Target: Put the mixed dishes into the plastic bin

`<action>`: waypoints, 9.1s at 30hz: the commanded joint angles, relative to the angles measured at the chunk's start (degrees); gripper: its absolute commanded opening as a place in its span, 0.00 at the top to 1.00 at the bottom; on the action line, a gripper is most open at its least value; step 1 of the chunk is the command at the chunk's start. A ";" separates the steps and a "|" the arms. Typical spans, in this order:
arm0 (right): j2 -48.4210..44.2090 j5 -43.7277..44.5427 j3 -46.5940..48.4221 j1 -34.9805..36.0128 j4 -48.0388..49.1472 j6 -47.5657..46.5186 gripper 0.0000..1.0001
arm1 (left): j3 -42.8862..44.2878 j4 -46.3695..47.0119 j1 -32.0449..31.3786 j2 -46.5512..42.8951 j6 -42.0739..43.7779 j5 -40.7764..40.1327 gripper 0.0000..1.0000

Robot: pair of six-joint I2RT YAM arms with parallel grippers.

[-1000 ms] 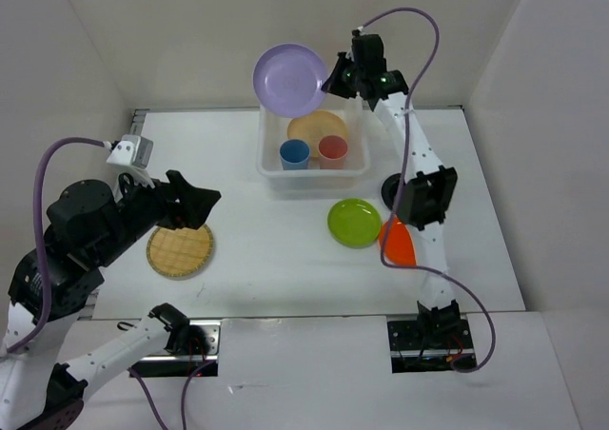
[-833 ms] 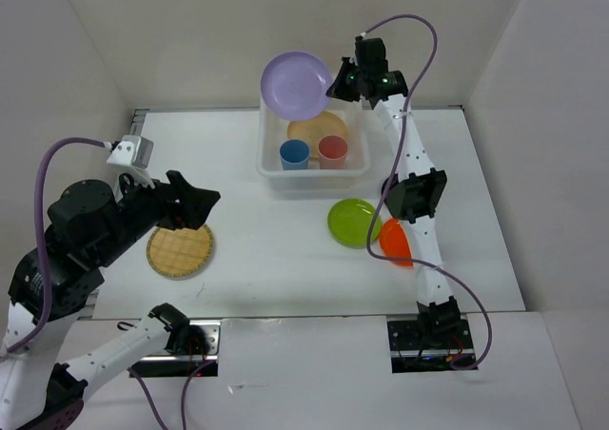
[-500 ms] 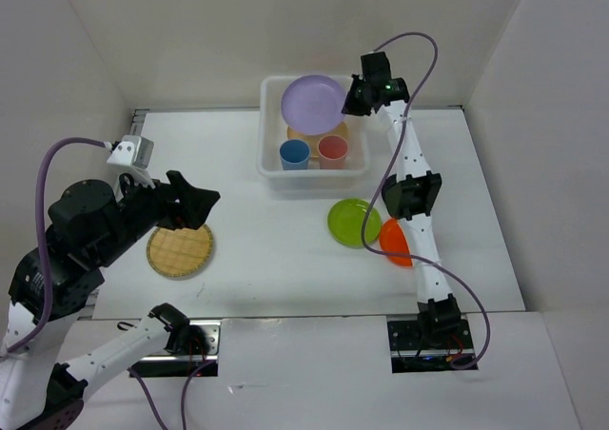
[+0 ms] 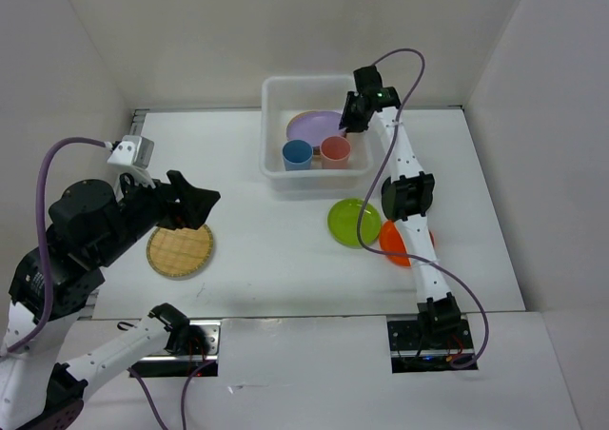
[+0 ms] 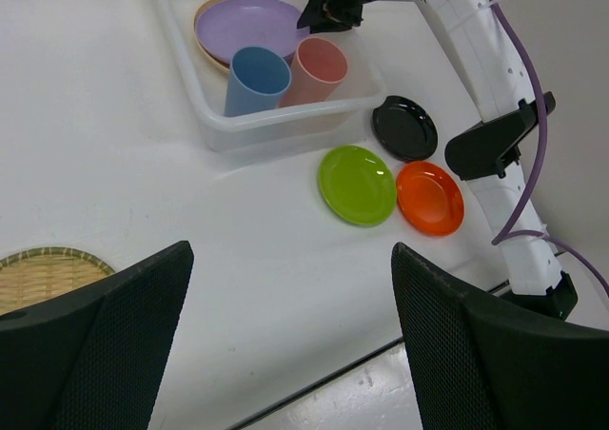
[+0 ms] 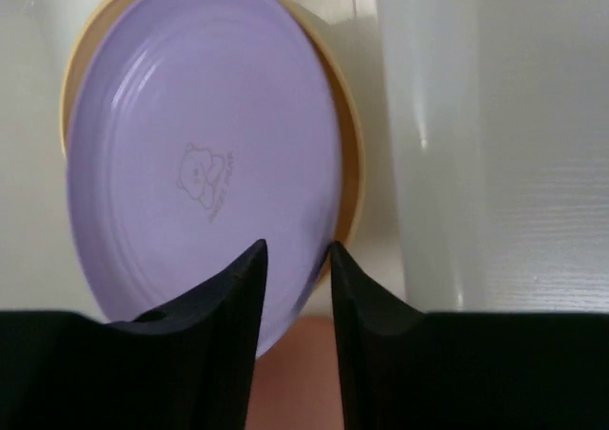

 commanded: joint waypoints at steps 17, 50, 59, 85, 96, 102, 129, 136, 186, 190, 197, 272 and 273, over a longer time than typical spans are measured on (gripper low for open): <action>-20.54 -3.24 2.77 3.05 2.48 -0.88 0.16 | -2.37 2.34 0.33 6.25 2.43 11.93 0.09; -87.15 17.95 -51.52 18.25 -0.57 6.41 0.05 | -29.46 58.32 -14.17 47.38 -27.97 17.94 0.22; -101.14 11.53 -76.94 18.25 11.62 8.26 0.05 | -28.32 67.12 -17.16 59.25 -37.28 9.51 0.36; -102.20 11.00 -77.65 17.20 11.62 4.92 0.05 | -28.31 74.41 -20.06 71.12 -54.78 -4.13 0.73; -101.68 11.00 -77.12 16.67 11.62 4.92 0.05 | -32.43 74.42 -21.12 67.44 -55.92 -7.03 1.00; -101.68 11.00 -77.12 16.67 11.62 4.92 0.05 | -34.82 71.08 -21.64 59.98 -55.31 -8.70 1.00; -101.68 9.86 -78.70 16.67 14.60 4.39 0.05 | -20.60 39.61 -15.68 22.24 -27.56 -19.78 1.00; -101.68 9.24 -78.70 16.67 14.61 4.39 0.05 | -7.94 41.63 -1.18 32.52 -20.42 -4.08 1.00; -102.73 7.05 -83.98 15.62 15.66 6.50 0.05 | 96.74 -4.06 11.40 119.37 -7.67 8.00 0.68; -102.73 7.66 -85.20 15.62 16.19 6.50 0.05 | 97.28 -4.07 11.40 119.38 -7.67 8.00 0.49; -103.87 8.98 -92.67 11.15 19.08 7.03 0.05 | 97.28 -3.55 11.40 113.77 -6.62 6.85 0.34; -58.18 3.27 -116.67 -25.34 48.53 3.95 0.40 | 38.04 3.75 4.02 23.93 -1.61 7.65 0.18; -58.17 3.27 -116.67 -25.34 48.53 3.95 0.41 | 37.52 4.27 4.02 23.93 -1.61 7.65 0.18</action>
